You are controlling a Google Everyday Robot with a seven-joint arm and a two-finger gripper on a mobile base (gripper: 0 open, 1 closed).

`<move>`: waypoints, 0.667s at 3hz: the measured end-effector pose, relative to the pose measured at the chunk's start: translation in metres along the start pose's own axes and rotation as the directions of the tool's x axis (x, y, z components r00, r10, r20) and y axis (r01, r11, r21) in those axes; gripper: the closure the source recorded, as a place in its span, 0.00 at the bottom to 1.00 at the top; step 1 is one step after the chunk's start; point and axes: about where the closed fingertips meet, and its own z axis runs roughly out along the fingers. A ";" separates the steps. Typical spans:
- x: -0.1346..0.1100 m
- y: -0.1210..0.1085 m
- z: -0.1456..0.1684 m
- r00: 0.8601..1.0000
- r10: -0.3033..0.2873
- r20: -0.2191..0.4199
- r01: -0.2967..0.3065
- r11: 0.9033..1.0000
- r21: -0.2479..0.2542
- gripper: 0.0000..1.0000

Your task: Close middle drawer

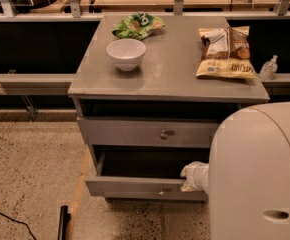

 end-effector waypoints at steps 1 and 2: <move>0.000 0.000 0.000 1.000 0.000 0.000 0.000 1.000 0.000 1.00; 0.000 0.001 -0.001 1.000 0.000 0.000 0.000 1.000 0.000 1.00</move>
Offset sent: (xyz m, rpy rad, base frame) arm 0.0836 0.0068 0.0067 0.0317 -0.2839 0.1308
